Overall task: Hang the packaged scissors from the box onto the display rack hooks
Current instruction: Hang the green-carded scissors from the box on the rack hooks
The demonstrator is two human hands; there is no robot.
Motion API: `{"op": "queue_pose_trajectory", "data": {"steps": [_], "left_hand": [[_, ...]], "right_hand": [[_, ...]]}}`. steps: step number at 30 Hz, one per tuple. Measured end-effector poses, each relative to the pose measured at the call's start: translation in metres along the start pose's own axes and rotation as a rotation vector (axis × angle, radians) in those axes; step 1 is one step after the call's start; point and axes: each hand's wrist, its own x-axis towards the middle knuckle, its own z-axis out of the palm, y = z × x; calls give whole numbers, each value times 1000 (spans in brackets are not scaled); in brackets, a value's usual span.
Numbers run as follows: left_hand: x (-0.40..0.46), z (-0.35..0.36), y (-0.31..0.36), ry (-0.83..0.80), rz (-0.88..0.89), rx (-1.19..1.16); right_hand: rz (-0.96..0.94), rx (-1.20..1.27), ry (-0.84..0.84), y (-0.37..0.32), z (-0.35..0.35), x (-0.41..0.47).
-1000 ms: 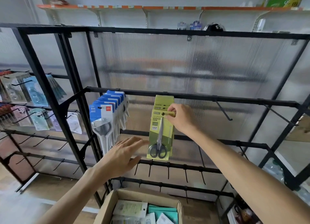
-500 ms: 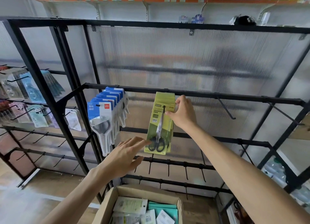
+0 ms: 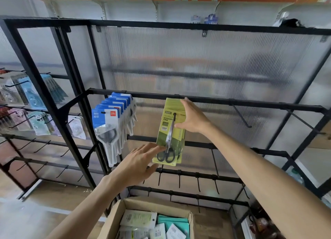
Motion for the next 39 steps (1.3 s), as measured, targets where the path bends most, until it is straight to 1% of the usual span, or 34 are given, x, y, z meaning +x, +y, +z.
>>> {"op": "queue_pose_trajectory", "data": {"steps": [2,4,11,21,24,29,32,34,37,39], "left_hand": [[6,-1,4,11,8,-7],[9,-1,8,22,21,-27],[3,12,6,17,32,-47],[6,4,6,25,31,-54],[2,6,5,23,49,-57],[-12,10,-2,17,37,-61],[-21,10,-8,26,17,-79],[-29,11,-13,20,1,-88],[-45,18,-19,-2,-29,-114],[-58,27,-22,-32,-45,-131]], "right_hand": [[-13,-70,-90,-4,-6,9],[-42,-135,-143,-8,-6,12],[-120,-288,-77,-5,1,-9],[-102,-256,-64,-8,5,-16],[-72,-233,3,-10,14,-26],[-60,-191,221,-14,35,-59],[-84,-183,273,-17,44,-92],[-126,-177,254,-19,52,-115],[-192,-149,163,-19,71,-136],[-204,-162,109,-16,85,-143]]}}
